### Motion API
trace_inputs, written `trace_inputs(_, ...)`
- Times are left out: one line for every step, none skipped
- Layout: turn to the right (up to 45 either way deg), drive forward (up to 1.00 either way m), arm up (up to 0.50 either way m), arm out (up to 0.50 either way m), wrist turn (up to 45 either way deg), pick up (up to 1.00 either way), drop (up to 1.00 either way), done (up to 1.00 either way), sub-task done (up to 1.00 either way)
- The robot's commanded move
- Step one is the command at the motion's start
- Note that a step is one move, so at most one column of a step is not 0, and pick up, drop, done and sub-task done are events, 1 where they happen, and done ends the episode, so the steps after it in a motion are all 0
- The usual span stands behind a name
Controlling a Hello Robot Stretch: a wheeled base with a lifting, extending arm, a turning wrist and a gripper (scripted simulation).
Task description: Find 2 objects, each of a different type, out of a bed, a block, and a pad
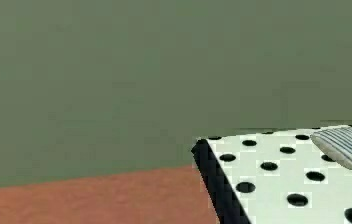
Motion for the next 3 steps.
trace_inputs(-45.0, 0.0, 0.0, 0.0, 0.0, 0.0, 0.0, 0.0, 0.0)
trace_inputs(-45.0, 0.0, 0.0, 0.0, 0.0, 0.0, 0.0, 0.0, 0.0)
trace_inputs(-6.0, 0.0, 0.0, 0.0, 0.0, 0.0, 0.0, 0.0, 0.0)
